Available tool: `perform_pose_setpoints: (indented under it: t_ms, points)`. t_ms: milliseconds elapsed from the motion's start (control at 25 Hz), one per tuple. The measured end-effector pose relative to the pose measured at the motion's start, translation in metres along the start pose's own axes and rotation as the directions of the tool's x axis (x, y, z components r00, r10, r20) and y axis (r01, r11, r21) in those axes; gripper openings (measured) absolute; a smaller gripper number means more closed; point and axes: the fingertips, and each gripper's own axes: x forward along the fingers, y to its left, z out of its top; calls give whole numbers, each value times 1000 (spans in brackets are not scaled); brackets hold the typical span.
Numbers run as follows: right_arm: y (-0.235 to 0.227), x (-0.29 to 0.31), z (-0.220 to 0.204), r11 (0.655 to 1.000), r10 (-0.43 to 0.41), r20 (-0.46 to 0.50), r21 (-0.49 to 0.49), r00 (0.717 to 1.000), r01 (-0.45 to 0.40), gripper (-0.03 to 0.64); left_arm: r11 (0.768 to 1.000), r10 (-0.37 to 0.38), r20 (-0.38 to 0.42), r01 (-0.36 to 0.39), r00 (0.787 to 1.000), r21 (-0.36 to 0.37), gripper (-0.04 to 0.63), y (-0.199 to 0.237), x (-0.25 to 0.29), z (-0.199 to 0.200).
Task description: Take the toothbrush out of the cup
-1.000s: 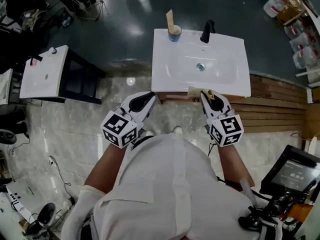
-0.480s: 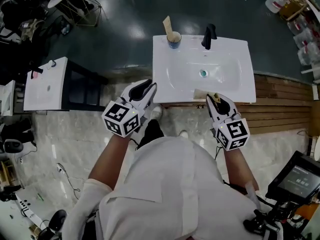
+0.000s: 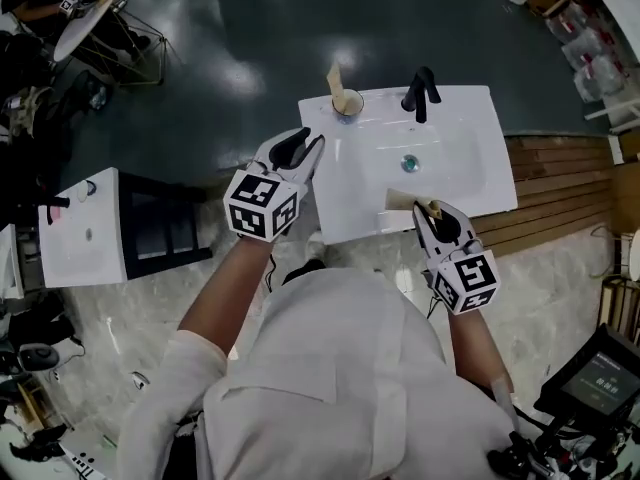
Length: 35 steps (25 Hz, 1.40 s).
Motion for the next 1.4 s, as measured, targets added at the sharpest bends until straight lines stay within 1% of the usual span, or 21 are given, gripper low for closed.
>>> perform_pose_setpoints:
  t_ms: [200,400,560,680,760,840,1000,1120,1240,1400]
  points:
    - [10,10,4,995,-84,-6,48,996,84,43,998,-57,-27,58,998,22,104,35,41,5]
    - [18,11,3,982,-182,-23,49,983,183,43,995,-86,-39,88,995,37,152,57,78,9]
    - [25,4,0,967,-242,-29,74,970,244,43,995,-89,-51,92,995,41,158,69,104,7]
    - [26,-5,-2,953,-286,-40,93,957,288,43,995,-92,-55,93,994,20,158,75,121,5]
    - [26,-12,-4,945,-306,-48,105,951,309,43,997,-79,-54,79,995,-1,158,79,128,2]
    - [25,-17,-5,940,-319,-53,113,946,323,43,997,-71,-57,70,996,-18,158,81,134,-1]
    - [25,-19,-6,935,-329,-61,119,942,334,43,996,-83,-72,80,994,-44,156,82,143,-8]
    - [27,-19,-6,935,-327,-68,120,943,333,43,996,-79,-75,74,994,-59,149,84,147,-11]
    - [28,-20,-8,935,-326,-75,119,942,333,43,996,-61,-72,57,996,-62,71,89,149,-13]
    - [24,-24,-7,934,-332,-73,117,940,339,41,996,-47,-65,43,997,-75,46,92,149,-11]
